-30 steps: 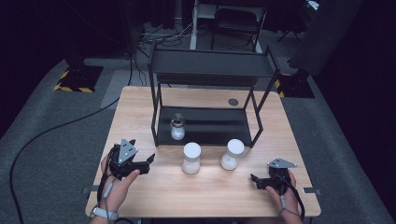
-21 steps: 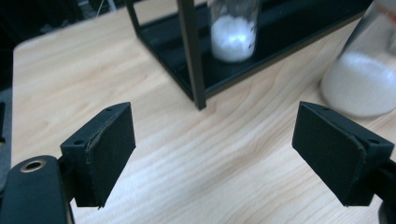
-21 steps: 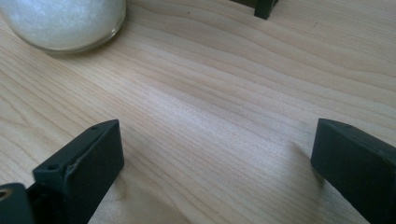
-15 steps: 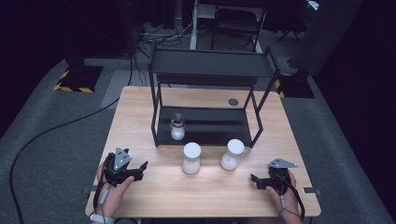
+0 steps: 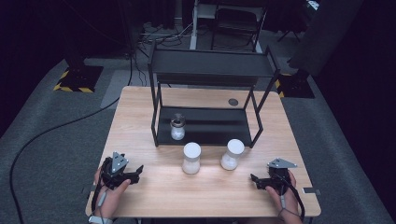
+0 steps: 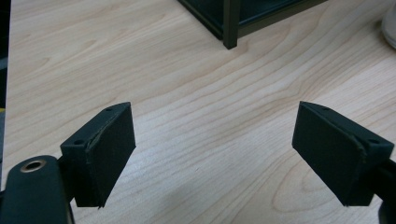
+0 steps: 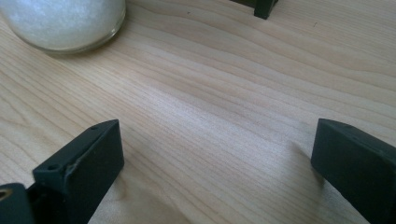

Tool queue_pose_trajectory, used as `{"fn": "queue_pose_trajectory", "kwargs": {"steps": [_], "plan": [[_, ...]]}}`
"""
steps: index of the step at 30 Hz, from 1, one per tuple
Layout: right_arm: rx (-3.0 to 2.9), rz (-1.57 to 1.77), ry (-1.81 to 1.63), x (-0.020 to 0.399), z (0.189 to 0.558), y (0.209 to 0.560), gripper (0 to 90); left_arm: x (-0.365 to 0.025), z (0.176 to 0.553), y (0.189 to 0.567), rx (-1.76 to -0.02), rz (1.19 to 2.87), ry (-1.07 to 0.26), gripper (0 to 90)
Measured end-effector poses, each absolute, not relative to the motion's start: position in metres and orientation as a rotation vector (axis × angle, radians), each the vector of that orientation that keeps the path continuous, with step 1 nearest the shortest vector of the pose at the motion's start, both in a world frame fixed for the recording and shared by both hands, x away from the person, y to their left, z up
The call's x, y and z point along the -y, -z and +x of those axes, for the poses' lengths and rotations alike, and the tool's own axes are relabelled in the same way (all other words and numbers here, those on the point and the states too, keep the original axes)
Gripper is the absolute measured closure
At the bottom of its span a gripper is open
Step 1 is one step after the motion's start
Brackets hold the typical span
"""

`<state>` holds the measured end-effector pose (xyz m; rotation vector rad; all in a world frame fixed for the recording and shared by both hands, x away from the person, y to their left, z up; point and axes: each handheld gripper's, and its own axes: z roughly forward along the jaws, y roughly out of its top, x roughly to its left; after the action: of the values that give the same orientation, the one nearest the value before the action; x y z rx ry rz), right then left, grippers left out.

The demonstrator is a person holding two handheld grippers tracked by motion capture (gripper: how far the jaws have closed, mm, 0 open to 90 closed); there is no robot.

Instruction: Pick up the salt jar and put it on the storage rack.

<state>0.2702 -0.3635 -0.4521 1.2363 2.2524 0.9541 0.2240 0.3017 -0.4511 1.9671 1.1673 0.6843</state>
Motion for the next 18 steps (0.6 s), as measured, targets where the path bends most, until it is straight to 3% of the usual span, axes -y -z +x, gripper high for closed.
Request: {"fn": "queue_pose_trajectory", "kwargs": {"steps": [18], "plan": [[-2.252,1.237,-0.954,0.363,0.270,0.452,2.3,-0.303,0.240,0.454,-1.245,2.058,-0.576,11.9]]}}
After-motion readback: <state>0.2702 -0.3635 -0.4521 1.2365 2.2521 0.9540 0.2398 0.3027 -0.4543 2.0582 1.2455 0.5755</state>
